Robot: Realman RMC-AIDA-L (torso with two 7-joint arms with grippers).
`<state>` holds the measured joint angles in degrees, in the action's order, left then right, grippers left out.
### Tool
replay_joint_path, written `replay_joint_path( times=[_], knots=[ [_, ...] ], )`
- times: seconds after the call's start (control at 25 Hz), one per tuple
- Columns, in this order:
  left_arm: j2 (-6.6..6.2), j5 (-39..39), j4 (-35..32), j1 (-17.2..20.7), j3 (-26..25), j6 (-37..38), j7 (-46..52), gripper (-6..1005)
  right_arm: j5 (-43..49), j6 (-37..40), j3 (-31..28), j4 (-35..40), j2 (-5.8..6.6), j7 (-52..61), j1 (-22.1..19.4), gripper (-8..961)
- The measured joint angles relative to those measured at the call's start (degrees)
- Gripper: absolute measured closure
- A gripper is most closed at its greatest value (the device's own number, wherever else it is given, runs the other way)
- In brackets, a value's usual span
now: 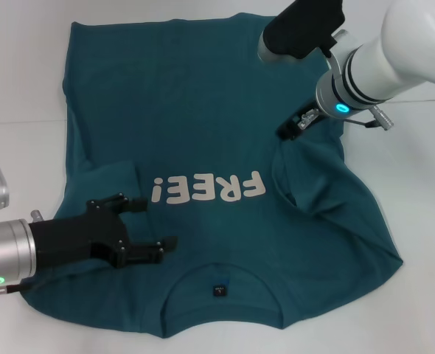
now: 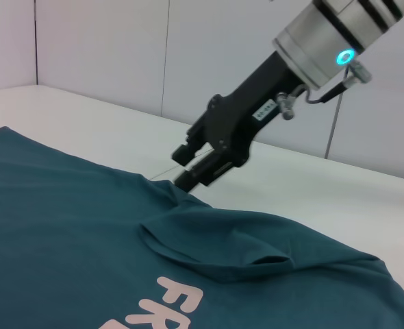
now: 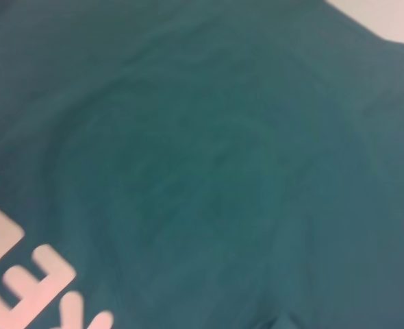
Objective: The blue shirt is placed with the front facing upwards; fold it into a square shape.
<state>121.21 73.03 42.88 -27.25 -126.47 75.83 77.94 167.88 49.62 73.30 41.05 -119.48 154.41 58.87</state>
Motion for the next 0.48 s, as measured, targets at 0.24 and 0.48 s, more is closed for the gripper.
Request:
replay_joint_path(
  times=[0.24, 0.48],
  knots=[
    [0.14, 0.00, -0.01, 0.47, 0.00, -0.54, -0.03, 50, -1.73, 10.90, 7.15, 18.90, -0.74, 0.23, -11.63, 437],
    [0.31, 0.00, -0.24, 0.66, 0.00, -0.68, -0.03, 49, -6.66, 17.87, 8.94, 29.30, -0.56, -3.17, -19.05, 153]
  ],
)
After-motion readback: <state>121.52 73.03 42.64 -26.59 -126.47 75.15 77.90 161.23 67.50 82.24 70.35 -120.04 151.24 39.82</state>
